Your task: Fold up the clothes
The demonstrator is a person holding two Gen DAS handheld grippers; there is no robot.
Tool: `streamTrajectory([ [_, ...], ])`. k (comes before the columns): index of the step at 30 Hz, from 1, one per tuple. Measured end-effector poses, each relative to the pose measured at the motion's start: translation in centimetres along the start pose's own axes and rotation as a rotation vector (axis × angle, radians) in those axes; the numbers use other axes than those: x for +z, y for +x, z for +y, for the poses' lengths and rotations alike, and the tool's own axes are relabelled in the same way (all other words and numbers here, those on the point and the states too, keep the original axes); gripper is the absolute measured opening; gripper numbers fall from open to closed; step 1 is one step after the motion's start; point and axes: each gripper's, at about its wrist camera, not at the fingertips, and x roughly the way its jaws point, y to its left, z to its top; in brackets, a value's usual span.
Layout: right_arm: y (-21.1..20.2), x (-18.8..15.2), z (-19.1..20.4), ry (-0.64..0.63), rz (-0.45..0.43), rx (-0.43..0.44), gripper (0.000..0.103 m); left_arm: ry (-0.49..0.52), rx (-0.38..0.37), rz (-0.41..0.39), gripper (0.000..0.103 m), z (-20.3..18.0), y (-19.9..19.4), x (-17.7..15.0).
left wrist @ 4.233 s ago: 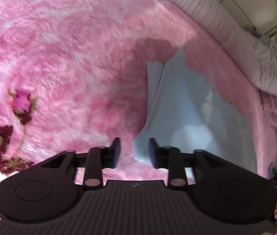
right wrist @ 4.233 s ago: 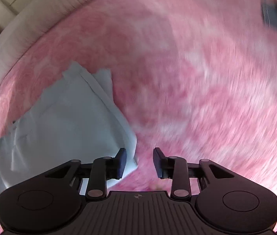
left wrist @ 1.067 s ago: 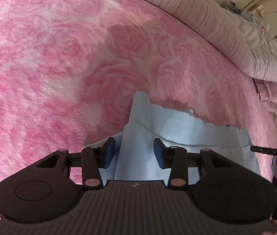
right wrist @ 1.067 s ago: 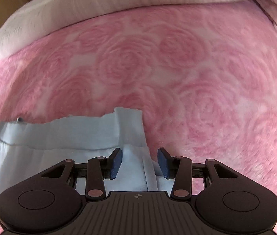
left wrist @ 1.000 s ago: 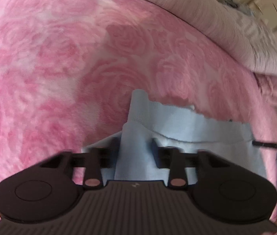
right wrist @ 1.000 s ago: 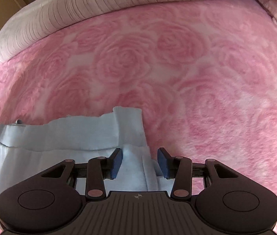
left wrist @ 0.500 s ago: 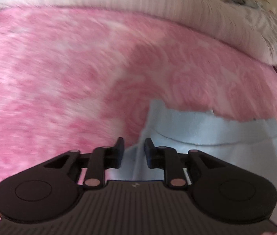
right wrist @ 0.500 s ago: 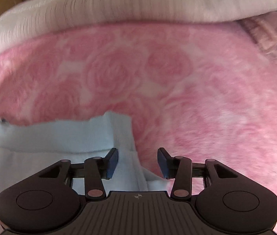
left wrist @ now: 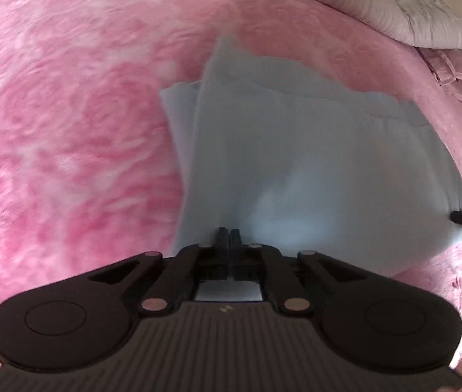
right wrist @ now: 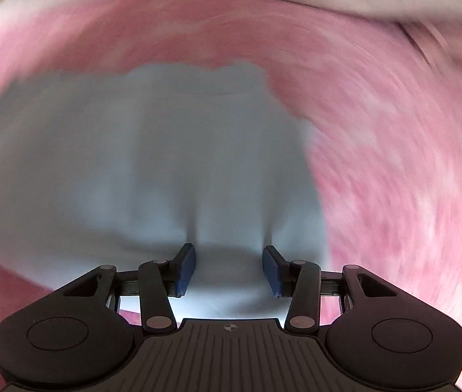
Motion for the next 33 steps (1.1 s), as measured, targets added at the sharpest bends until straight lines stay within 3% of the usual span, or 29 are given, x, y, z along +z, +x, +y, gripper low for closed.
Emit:
streamTrajectory([
  [3,-1.3,0.8,-1.6,0.115,0.036,-0.045,0.045,0.02,0.02,0.022,0.003,-0.7,-0.8,1.1],
  [7,-2.6,0.3,-0.6,0.163,0.036,-0.054,0.045,0.006,0.032,0.01,0.021,-2.1,-1.4,1.8],
  [10,-3.5,-0.5,1.0,0.172,0.023,-0.048,0.045,-0.011,0.088,0.093,0.02,-2.6,0.3,1.3],
  [13,-2.2,-1.9,1.5,0.22,0.087,-0.097,0.045,-0.007,0.145,0.126,0.021,-3.8,0.0,1.7],
  [16,-3.9,-1.7,2.4,0.237,0.09,-0.095,0.045,0.002,0.194,0.157,0.022,-5.4,-1.1,1.9],
  [22,-6.5,-1.7,4.8,0.223,0.137,-0.078,0.045,0.033,0.201,0.164,0.027,-9.0,-4.0,1.0],
  [27,-8.5,-2.6,6.4,0.17,0.187,0.0,0.045,0.038,0.234,0.113,0.03,-12.2,-7.7,-0.3],
  [33,-12.6,-3.2,5.4,0.087,0.155,0.026,0.045,-0.003,0.277,0.027,0.031,-16.5,-13.2,-2.9],
])
